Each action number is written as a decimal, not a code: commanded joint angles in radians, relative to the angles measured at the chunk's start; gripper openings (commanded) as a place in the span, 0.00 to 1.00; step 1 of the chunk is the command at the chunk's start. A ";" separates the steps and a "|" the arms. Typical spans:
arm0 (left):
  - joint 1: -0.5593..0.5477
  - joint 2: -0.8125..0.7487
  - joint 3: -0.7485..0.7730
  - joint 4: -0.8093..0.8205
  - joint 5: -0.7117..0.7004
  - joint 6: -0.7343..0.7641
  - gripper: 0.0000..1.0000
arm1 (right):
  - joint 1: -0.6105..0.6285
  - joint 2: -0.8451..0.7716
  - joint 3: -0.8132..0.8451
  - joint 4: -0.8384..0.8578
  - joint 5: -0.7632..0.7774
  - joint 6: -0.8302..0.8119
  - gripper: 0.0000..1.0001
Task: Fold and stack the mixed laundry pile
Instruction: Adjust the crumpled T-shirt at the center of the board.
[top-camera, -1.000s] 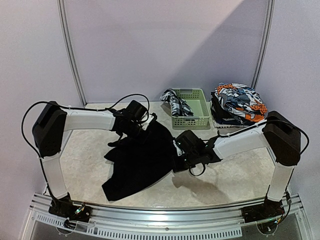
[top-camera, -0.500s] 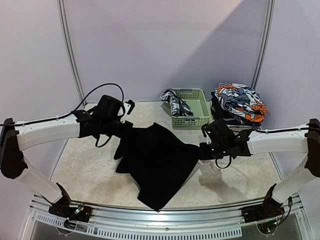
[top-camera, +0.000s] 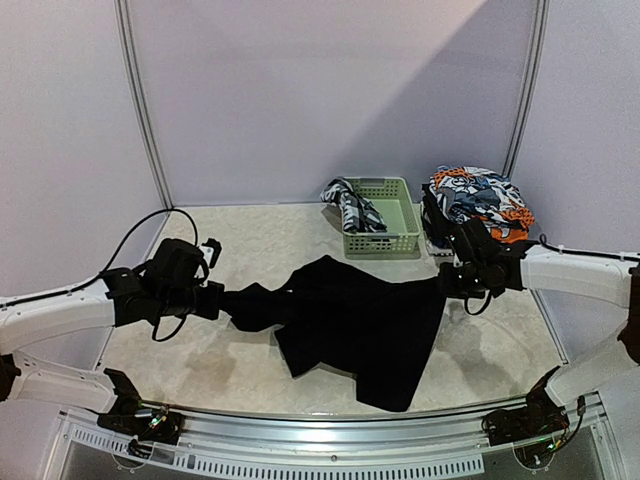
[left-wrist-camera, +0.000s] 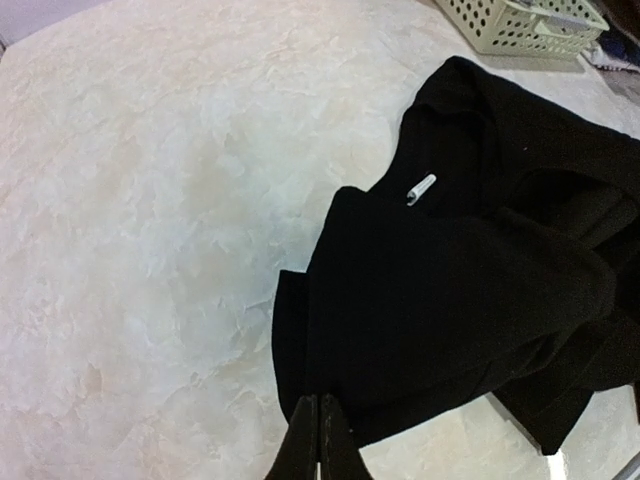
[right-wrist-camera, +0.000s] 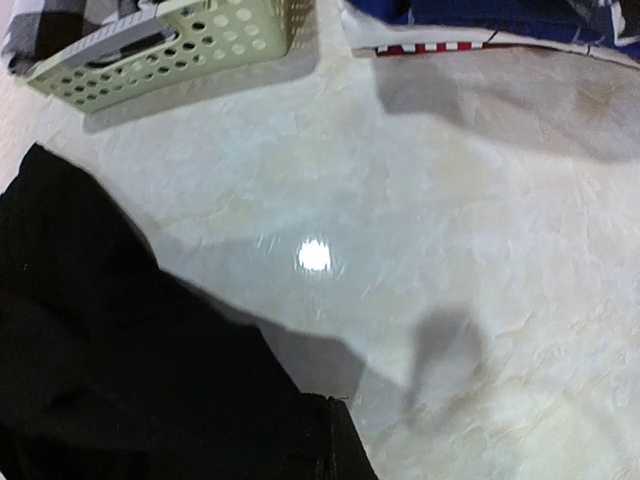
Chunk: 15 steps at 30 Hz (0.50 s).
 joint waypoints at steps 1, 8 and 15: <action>-0.011 -0.055 -0.088 0.026 0.049 -0.097 0.00 | -0.054 0.099 0.145 -0.048 0.064 -0.036 0.00; -0.114 -0.005 -0.138 0.024 0.169 -0.173 0.14 | -0.130 0.216 0.322 -0.143 0.151 -0.064 0.04; -0.289 0.086 0.008 -0.116 0.121 -0.146 0.67 | -0.130 0.203 0.327 -0.150 0.012 -0.118 0.34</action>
